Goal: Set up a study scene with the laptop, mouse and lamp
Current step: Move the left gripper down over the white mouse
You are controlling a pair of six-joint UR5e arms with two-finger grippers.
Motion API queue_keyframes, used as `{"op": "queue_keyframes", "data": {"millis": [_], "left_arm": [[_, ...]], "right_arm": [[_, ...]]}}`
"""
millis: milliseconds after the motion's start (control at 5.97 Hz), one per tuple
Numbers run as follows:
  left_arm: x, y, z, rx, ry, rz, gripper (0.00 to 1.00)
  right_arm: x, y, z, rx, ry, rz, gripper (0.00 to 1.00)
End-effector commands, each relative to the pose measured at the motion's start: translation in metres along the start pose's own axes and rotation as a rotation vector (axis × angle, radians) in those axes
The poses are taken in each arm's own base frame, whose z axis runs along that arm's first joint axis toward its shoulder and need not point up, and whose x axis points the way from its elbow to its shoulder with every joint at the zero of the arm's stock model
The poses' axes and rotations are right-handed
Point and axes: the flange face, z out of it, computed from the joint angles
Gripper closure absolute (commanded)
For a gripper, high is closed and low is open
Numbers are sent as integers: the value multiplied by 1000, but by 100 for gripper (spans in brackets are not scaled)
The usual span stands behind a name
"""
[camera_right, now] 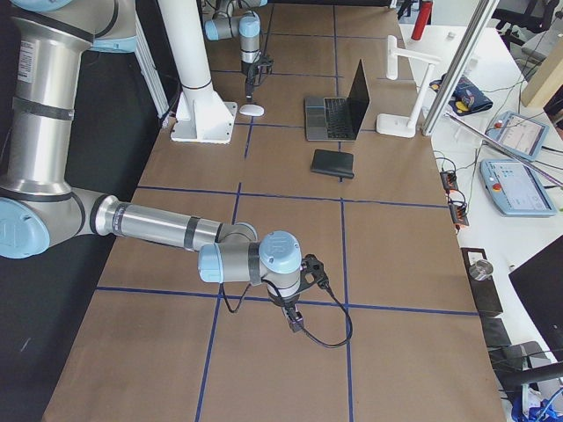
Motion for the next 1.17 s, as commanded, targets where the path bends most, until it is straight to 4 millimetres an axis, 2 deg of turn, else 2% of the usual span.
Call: {"op": "queue_keyframes", "data": {"millis": [0, 167, 335, 1005], "left_arm": [[17, -8, 31, 6, -23, 12, 0], [19, -9, 34, 10, -26, 15, 0], [22, -11, 46, 8, -44, 13, 0], [21, -11, 50, 3, -51, 34, 1]], "right_arm": [[0, 4, -5, 9, 6, 5, 0], [0, 8, -7, 12, 7, 11, 0], [-2, 10, -10, 15, 9, 10, 0], [-2, 13, -10, 14, 9, 14, 0]]}}
